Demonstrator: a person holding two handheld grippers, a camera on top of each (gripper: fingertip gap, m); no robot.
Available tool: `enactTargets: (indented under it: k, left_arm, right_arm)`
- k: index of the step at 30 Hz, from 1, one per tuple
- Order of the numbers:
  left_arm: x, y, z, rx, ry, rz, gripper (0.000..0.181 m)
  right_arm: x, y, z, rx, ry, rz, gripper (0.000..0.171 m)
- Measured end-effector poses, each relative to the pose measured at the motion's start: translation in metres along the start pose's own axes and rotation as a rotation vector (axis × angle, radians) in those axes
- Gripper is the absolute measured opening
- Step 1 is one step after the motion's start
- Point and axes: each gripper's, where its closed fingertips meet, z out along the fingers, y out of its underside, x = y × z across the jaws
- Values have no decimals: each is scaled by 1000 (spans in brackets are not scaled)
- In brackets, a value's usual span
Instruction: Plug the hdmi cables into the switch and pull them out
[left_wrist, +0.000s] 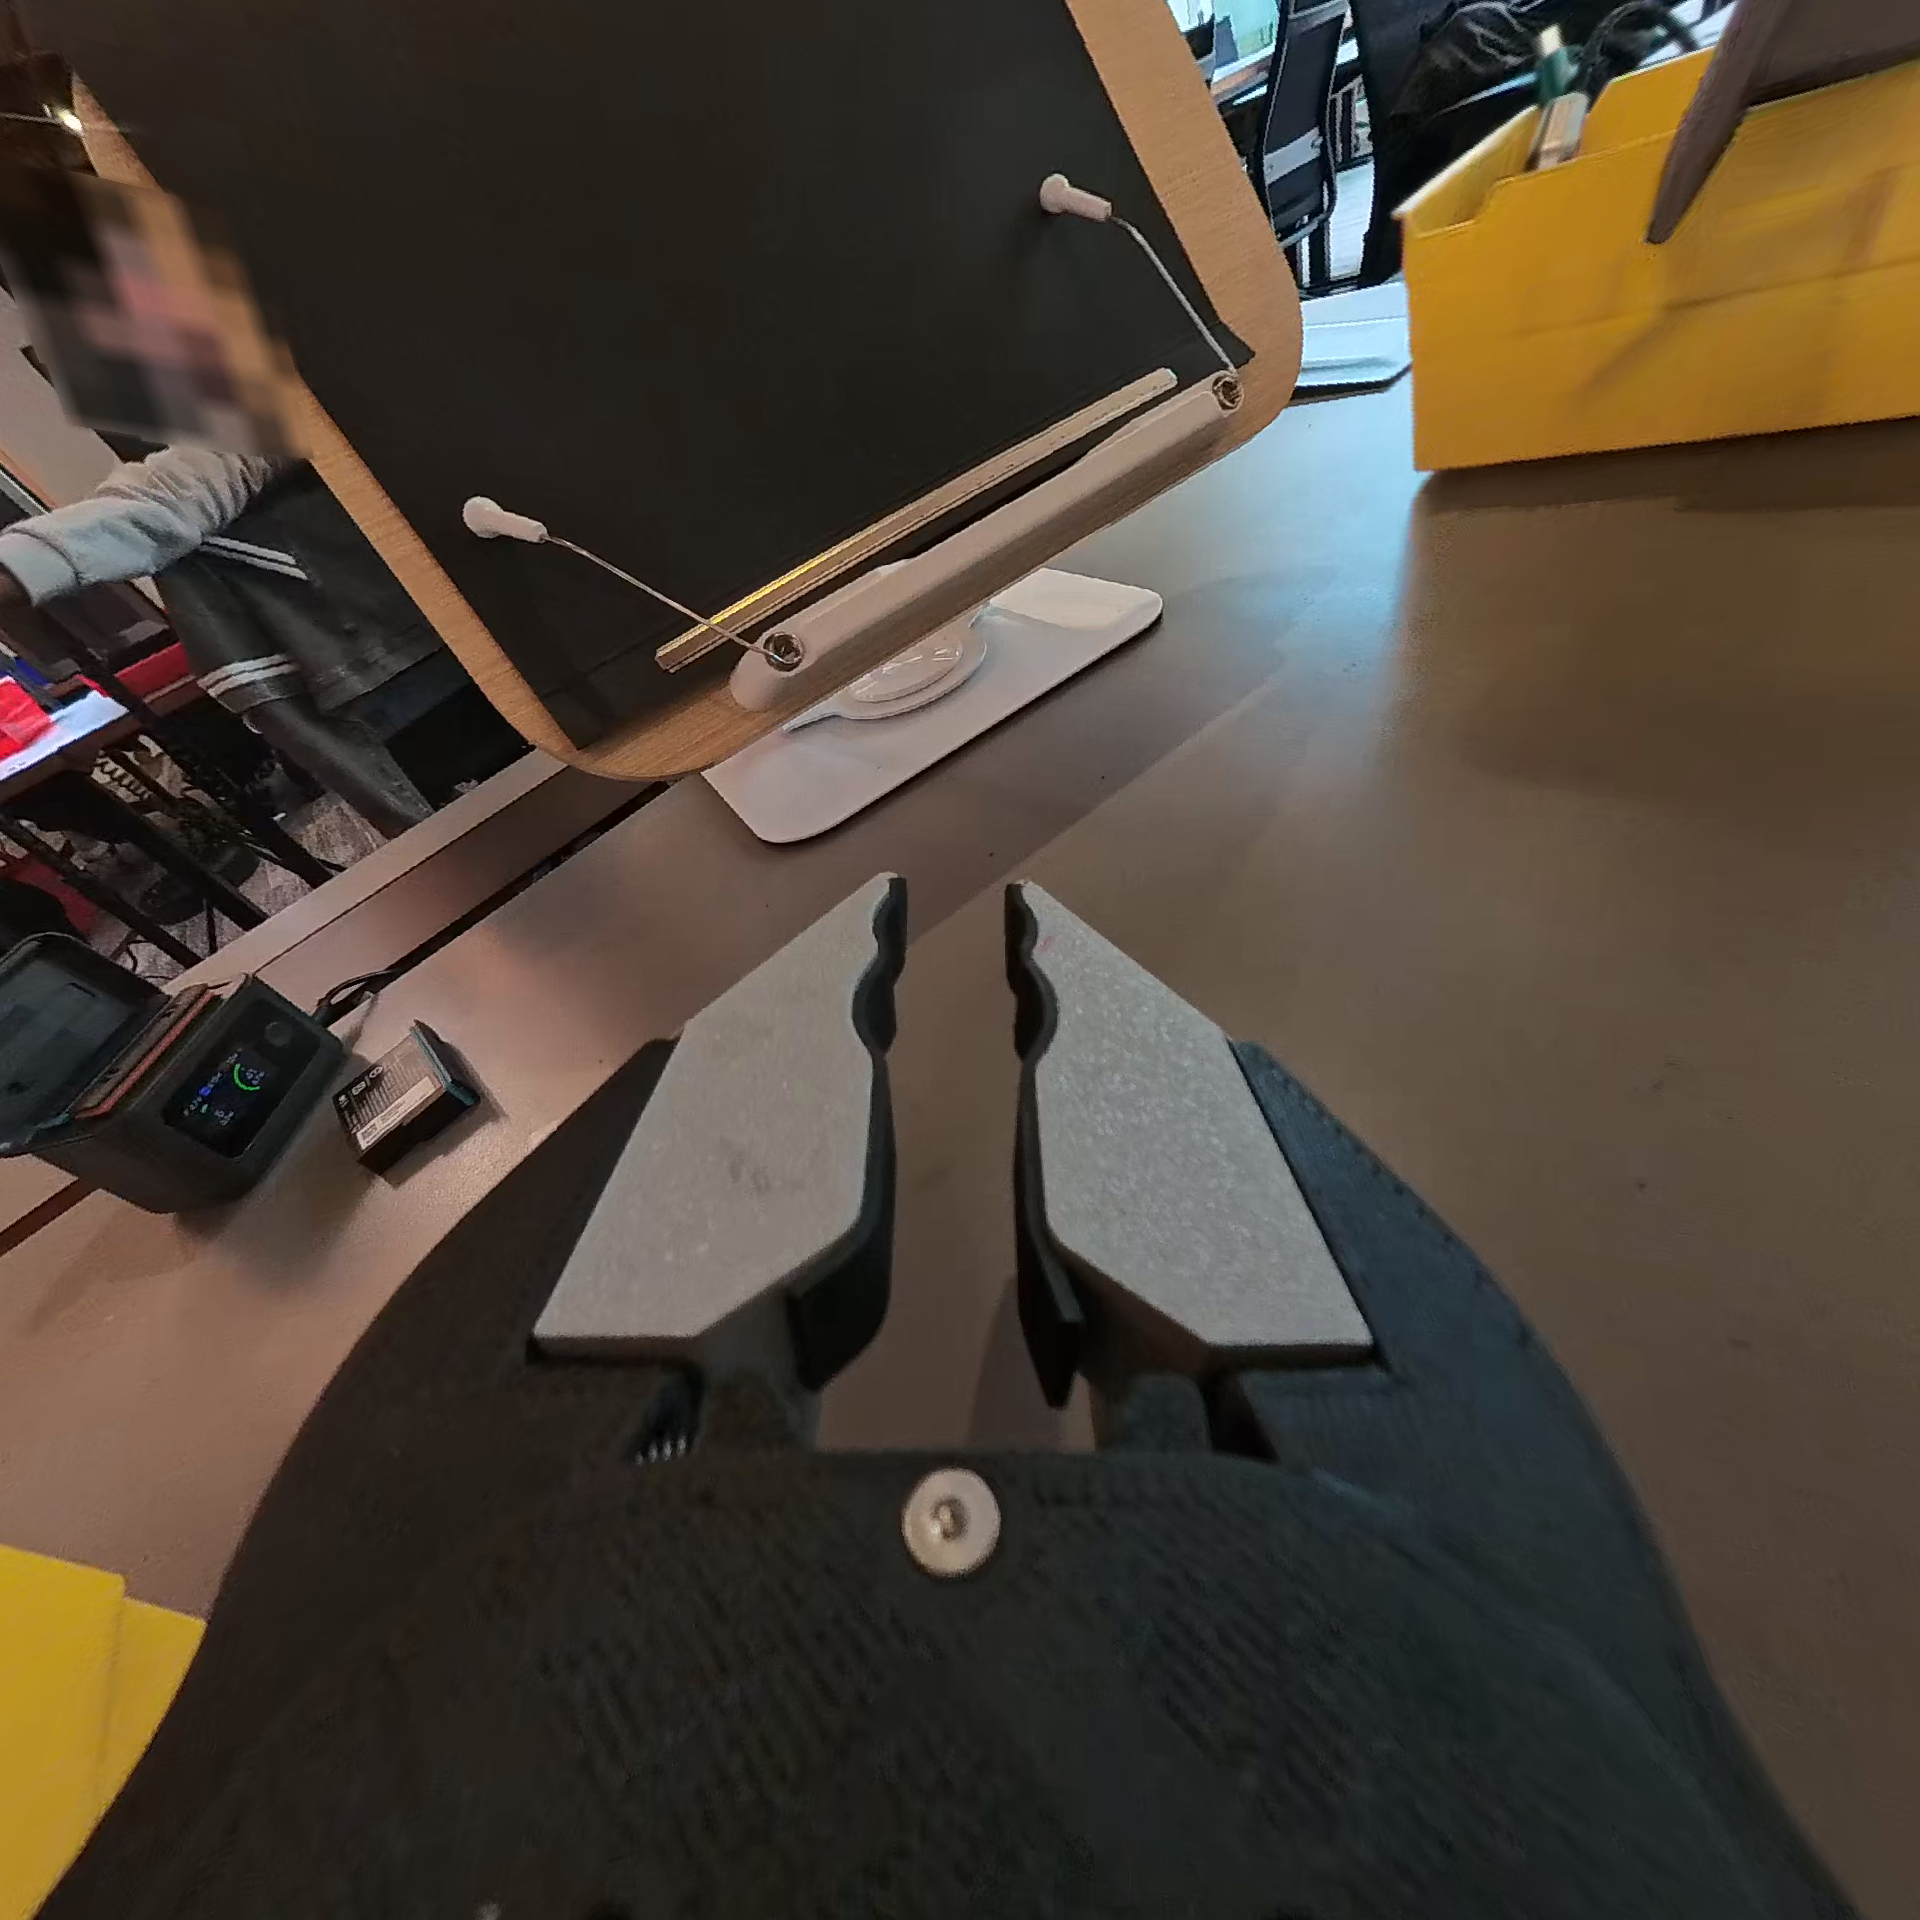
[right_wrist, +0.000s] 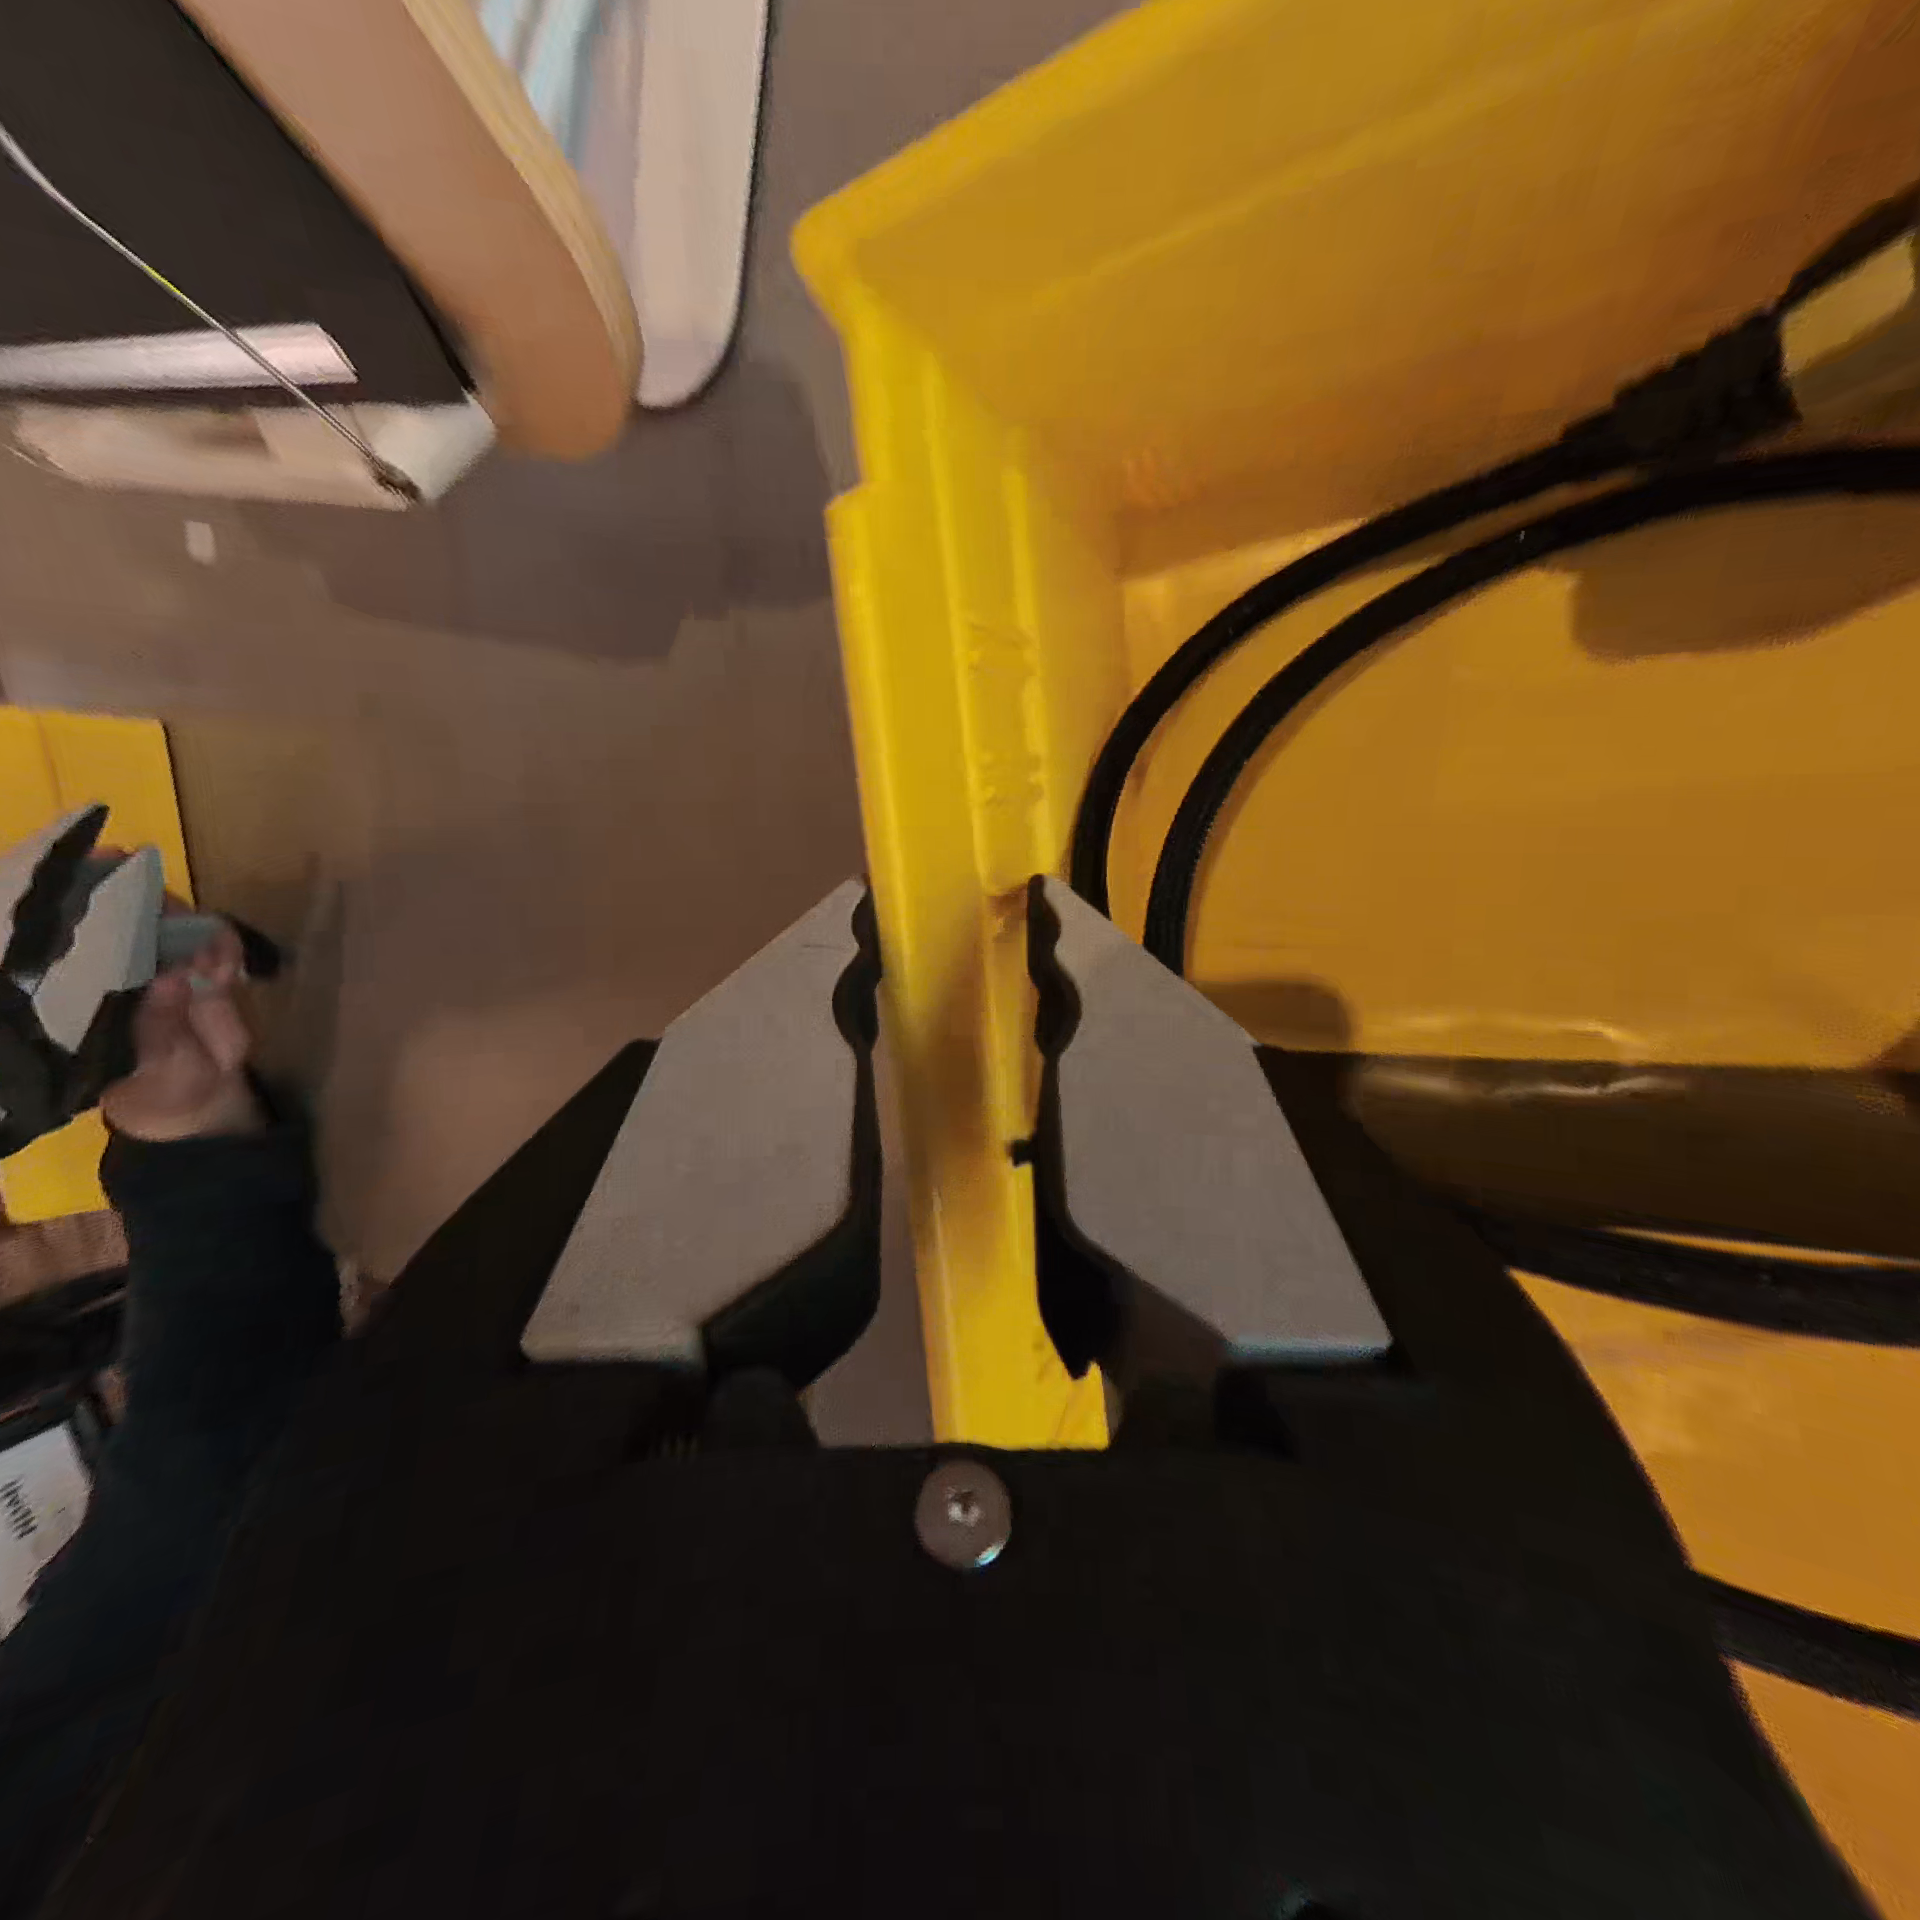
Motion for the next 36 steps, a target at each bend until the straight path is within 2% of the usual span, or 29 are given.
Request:
enactTargets:
  k: [3,6,9,11,14,18,19,21,24,27,30,36]
  left_arm:
    - [1,0,0,-2,2,4,16]
    - [0,1,1,-10,1,2,16]
    - [0,2,2,-15,1,-3,16]
    - [1,2,2,-20,4,-2,17]
    - [-3,1,1,-8,-24,15,14]
    - [-7,3,0,-13,-34,-2,15]
    - [-9,3,0,-15,-38,-2,15]
    - [-12,6,0,-28,-56,13,15]
    - [-14,11,1,-55,-78,53,15]
    - [-15,15,4,-81,-73,66,15]
    - [-18,20,6,-112,-67,47,16]
    - [-23,27,7,-149,-61,-9,23]
  right_arm:
    - [-3,-19,-19,152,11,-70,13]
    - [-15,-36,-55,342,89,-221,21]
    - [-56,-39,-89,572,109,-414,24]
    - [-100,-25,-92,663,37,-536,27]
    - [-166,9,-63,694,-131,-668,29]
    - [-231,45,12,680,-291,-800,30]
    - [-241,50,35,662,-301,-832,29]
    - [-253,51,74,658,-274,-898,17]
    - [-274,41,106,704,-233,-984,9]
    - [-300,40,126,679,-284,-1020,28]
    - [-303,45,158,552,-276,-1033,44]
    - [-309,58,166,462,-399,-1027,72]
